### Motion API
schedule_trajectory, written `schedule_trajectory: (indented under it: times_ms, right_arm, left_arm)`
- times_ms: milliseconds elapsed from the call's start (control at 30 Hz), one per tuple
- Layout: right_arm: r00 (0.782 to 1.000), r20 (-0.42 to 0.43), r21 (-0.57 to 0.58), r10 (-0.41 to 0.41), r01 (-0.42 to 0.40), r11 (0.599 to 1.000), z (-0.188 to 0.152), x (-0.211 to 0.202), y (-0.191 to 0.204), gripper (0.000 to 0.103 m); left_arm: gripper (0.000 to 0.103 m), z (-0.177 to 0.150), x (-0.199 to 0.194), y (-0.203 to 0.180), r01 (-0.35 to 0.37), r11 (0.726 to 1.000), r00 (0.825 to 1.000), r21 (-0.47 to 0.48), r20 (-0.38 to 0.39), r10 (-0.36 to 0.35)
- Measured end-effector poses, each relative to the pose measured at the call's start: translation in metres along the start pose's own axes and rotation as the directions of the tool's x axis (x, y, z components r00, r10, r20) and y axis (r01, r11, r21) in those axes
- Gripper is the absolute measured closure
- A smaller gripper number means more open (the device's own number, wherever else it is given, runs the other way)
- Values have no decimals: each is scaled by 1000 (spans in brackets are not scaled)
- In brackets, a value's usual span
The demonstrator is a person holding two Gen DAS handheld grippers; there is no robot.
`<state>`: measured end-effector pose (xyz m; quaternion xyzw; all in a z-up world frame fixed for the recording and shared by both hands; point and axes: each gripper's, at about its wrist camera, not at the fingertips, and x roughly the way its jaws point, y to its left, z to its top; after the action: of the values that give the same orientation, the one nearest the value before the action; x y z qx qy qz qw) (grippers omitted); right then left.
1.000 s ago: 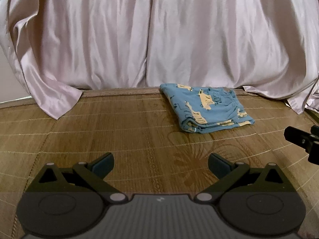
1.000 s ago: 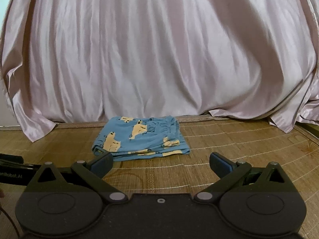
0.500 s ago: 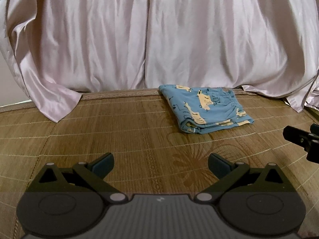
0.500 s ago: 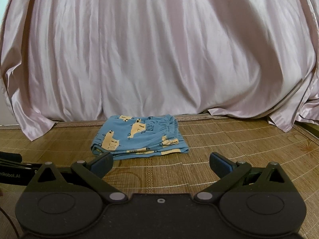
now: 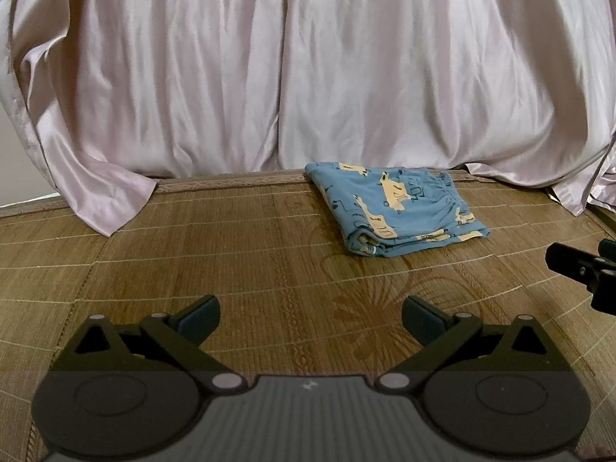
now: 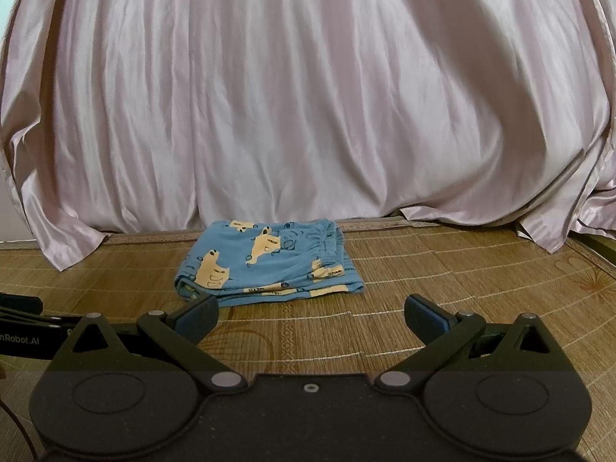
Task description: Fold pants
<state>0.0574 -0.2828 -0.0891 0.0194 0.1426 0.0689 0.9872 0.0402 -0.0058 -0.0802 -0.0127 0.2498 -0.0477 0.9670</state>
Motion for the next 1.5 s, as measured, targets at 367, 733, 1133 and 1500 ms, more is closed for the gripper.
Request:
schedule_trajectory:
  times_ms: [367, 733, 1133, 1500]
  right_arm:
    - [1000, -18, -4, -1, 1, 1000, -1, 2, 0, 1]
    - [999, -33, -11, -8, 8, 1000, 0, 4, -1, 1]
    - [999, -42, -15, -5, 5, 1000, -1, 5, -2, 1]
    - [999, -44, -19, -6, 5, 1000, -2, 5, -2, 1]
  left_arm:
    - [0, -1, 1, 0, 3, 1000, 1000, 0, -4, -3]
    - [0, 0, 1, 1, 11, 1000, 1000, 3, -11, -11]
    - [0, 0, 3, 2, 13, 1000, 1000, 2, -14, -13]
    - [0, 2, 3, -3, -9, 1000, 999, 16, -54, 9]
